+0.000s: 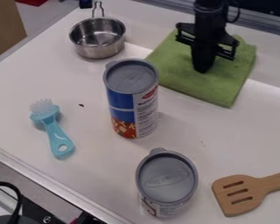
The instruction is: Move the green object to the top of the table next to the silver pan
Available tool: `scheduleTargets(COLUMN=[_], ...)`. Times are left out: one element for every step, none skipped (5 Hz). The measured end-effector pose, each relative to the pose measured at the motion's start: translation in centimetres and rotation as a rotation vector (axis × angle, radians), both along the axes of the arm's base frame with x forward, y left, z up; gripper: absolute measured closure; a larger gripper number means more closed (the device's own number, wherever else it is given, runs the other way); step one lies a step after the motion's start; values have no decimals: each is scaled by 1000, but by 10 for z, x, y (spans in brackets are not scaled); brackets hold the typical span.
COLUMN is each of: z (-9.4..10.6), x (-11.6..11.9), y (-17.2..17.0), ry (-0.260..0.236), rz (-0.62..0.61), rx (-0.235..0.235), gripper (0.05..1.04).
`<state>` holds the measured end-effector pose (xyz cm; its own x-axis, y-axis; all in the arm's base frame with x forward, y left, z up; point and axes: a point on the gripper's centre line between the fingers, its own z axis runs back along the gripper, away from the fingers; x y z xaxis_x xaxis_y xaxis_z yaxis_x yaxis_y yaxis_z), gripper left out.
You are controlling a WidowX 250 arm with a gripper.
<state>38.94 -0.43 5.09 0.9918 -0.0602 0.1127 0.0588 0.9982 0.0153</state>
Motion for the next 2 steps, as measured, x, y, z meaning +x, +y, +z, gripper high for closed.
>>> scheduleTargets(z=[-1, -1], x=[-1, -1], y=[9, 10], ry=[-9, -9], rz=[-14, -24], rx=[21, 22], gripper=[1031, 1031])
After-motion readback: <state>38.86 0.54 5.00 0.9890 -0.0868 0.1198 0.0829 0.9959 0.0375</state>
